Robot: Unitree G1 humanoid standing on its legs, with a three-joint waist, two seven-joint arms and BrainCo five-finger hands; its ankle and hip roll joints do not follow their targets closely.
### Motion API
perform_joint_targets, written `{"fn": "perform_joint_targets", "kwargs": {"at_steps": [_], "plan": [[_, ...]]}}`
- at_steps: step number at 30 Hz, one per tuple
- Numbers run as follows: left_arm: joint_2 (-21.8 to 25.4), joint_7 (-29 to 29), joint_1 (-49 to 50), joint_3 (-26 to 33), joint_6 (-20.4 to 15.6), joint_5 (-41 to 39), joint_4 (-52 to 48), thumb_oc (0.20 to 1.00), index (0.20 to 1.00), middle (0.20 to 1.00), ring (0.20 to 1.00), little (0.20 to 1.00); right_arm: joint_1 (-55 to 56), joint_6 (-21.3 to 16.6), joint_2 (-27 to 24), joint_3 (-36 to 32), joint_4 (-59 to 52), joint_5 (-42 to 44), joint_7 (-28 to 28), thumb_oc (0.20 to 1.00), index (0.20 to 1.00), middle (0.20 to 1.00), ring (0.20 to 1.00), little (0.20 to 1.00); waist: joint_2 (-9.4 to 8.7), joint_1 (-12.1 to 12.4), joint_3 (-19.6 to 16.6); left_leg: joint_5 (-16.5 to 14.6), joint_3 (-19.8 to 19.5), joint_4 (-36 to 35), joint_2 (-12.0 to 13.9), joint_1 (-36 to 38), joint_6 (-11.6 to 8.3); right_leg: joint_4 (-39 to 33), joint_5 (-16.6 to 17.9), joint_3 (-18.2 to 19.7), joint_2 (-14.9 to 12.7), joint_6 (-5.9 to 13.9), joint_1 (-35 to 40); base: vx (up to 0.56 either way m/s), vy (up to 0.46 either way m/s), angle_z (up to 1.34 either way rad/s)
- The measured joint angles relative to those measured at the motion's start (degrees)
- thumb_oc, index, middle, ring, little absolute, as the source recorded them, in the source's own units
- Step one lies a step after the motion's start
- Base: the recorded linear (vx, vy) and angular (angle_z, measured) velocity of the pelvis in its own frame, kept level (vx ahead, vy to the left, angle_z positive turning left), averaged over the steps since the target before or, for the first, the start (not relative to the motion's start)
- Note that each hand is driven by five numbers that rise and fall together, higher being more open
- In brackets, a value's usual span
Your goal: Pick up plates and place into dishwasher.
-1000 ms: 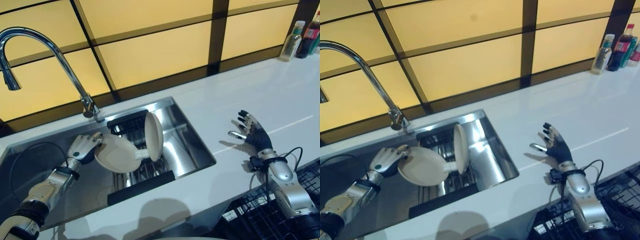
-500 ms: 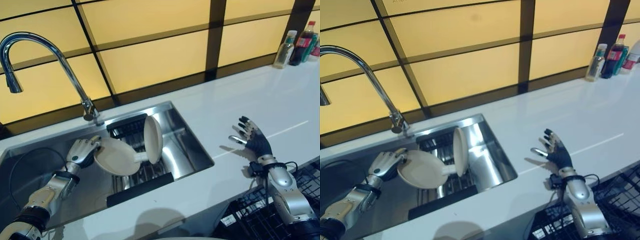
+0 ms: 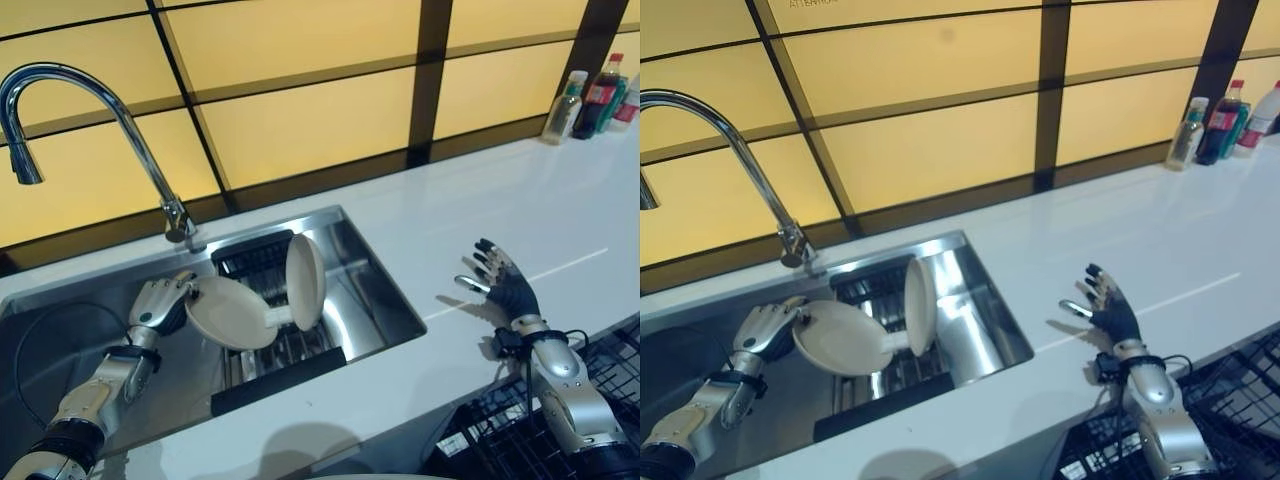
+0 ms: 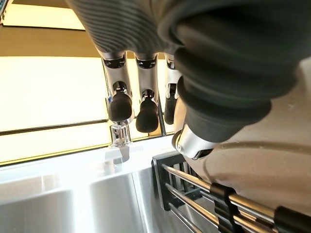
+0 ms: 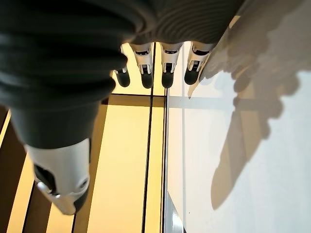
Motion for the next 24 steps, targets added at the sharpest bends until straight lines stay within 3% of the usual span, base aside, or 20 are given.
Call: {"fn": "perform_joint_targets", "kwargs": {"at_steps": [11,19,24], "plan": [[10.4,-0.3,-0.9,0.2,-0.2,2.8,-4.6,0.2,0.2,0.2,0.2,0.2,0.0,0.0,0.0,0.1,0.0,0.8,-1.6,1.0,1.0,1.0,1.0,1.0,0.02,0.2,-1.1,0.0,-0.6,0.0,0.0,-0.8,-0.04,-0.6,0.3,-0.7,0.1,-0.2,-0.1,-0.06,-0.033,0.03],[16.8,-2.6,-7.0,-1.5,-2.2,4.8,-4.6,0.2,0.2,0.2,0.2,0.2,-0.1,-0.2,-0.1,0.8,0.1,2.9,-3.1,1.0,1.0,1.0,1.0,1.0,0.65,0.7,-2.7,0.0,-1.0,0.0,-0.1,-1.8,-0.04,-0.5,0.2,-1.0,0.1,-0.29,-0.9,-0.06,-0.047,0.02],[18.8,-2.8,-9.0,-1.9,-2.3,-3.2,-5.0,0.2,0.2,0.2,0.2,0.2,-0.1,-0.9,-0.1,2.0,0.2,2.9,-3.6,1.0,1.0,1.0,1.0,1.0,0.95,1.1,-2.9,0.1,-1.0,0.0,-0.1,-2.2,0.09,-0.5,0.2,-1.1,0.1,-0.32,-1.1,-0.05,-0.05,0.01]]}}
